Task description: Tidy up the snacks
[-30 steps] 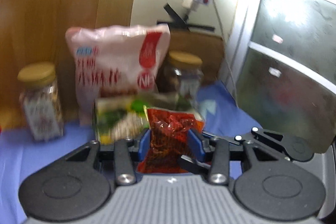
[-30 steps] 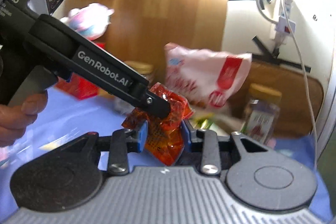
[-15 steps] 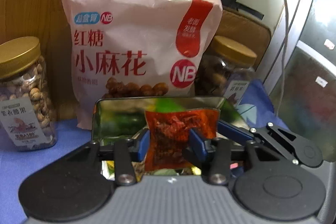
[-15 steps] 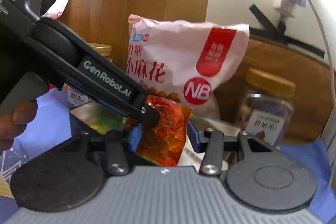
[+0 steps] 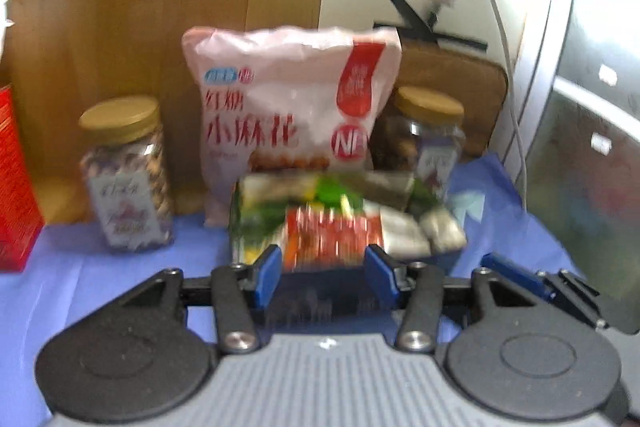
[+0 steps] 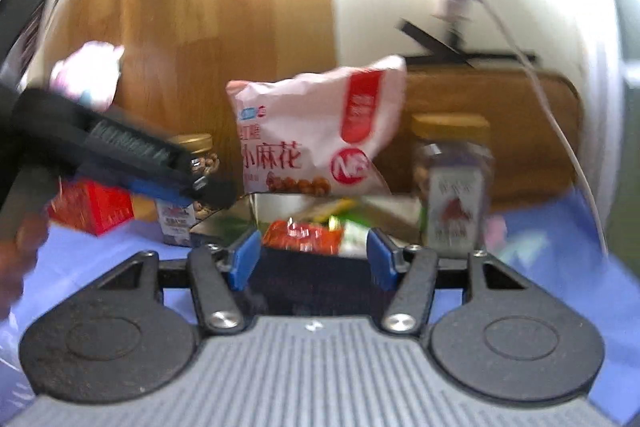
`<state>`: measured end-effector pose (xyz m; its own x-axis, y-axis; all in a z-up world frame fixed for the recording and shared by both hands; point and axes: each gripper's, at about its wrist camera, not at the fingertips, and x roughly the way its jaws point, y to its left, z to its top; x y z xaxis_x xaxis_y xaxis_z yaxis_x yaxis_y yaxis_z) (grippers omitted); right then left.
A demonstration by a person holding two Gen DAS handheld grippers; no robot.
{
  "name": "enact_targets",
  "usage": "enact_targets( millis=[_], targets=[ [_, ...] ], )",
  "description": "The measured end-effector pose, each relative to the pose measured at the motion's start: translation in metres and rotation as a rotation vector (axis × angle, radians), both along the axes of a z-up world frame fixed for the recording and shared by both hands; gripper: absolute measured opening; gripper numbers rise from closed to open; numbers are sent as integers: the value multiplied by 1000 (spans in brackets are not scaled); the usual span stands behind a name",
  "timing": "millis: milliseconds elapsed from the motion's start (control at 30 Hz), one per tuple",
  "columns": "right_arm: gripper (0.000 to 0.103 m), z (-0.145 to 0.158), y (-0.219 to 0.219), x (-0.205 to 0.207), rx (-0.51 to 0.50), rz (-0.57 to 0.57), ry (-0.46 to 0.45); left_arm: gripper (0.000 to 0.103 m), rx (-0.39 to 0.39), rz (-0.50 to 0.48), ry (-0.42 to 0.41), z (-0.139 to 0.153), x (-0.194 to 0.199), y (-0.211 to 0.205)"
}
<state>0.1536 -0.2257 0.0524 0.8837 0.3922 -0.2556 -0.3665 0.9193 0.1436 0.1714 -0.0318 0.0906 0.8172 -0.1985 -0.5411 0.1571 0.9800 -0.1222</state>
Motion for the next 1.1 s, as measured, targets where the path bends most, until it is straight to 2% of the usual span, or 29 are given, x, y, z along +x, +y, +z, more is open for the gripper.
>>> enact_targets(
  millis=[133,300,433,667,967,1100],
  targets=[
    [62,-20,-14,-33,118,-68,97,47,35,15,48,-23,-36,-8],
    [62,-36,-11,-69,128,-100,148,47,52,40,94,-50,-74,-10],
    [62,-35,-10,-93,133,-116,136,47,61,67,110,-64,-95,-7],
    [62,-34,-3,-122,127,-105,123,51,94,100,90,-75,-122,-7],
    [64,-28,-1,-133,124,-89,97,56,133,137,60,-87,-125,-9],
    [64,-27,-3,-127,117,-111,58,58,185,144,47,-98,-121,-16]
  ],
)
